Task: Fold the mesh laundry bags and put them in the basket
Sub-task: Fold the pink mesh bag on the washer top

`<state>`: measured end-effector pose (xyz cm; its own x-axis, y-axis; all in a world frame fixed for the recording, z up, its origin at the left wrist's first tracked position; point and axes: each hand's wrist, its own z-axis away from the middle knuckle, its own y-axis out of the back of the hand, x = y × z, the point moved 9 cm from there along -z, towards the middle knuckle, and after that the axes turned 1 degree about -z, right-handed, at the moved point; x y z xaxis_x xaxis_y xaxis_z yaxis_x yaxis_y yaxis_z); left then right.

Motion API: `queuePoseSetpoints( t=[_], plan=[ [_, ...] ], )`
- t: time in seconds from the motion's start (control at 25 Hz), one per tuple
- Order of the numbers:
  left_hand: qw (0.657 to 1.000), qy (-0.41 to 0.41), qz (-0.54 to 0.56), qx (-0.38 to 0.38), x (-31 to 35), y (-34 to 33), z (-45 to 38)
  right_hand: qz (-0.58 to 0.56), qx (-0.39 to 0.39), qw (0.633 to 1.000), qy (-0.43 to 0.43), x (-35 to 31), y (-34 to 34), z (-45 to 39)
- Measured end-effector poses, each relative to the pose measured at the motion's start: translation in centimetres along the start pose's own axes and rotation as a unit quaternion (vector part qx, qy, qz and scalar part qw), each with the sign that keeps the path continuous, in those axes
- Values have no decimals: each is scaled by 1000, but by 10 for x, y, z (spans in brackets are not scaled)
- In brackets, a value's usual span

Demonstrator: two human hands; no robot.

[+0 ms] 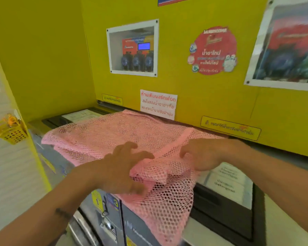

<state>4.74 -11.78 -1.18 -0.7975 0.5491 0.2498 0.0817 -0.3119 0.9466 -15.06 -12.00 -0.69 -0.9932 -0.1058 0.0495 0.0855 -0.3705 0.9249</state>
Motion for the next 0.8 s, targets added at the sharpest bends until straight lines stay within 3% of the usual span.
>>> queuePoseSetpoints(
  t=[0.12,0.24,0.32,0.48,0.56,0.64,0.72,0.8],
  plan=[
    [991,-15,8,133,12,21,-10,-39,123,992,-1,23,-1,-11],
    [964,-24,107,242,10,59,2,-48,262,963,-37,54,16,-13],
    [960,-57,179,207,19,68,16,-72,284,954,-64,78,17,-15],
    [963,-99,247,-34,56,31,39,-61,187,977,-87,118,-3,-20],
    [965,-86,249,-20,62,16,39,-75,150,981,-96,138,-14,-28],
    [986,-55,154,17,61,-2,34,-103,155,980,-67,153,-26,-44],
    [997,-35,62,-42,67,-36,30,-100,125,985,-64,148,-35,-42],
    [997,-45,29,-55,71,-56,21,-67,62,988,-121,143,-34,-24]
  ],
)
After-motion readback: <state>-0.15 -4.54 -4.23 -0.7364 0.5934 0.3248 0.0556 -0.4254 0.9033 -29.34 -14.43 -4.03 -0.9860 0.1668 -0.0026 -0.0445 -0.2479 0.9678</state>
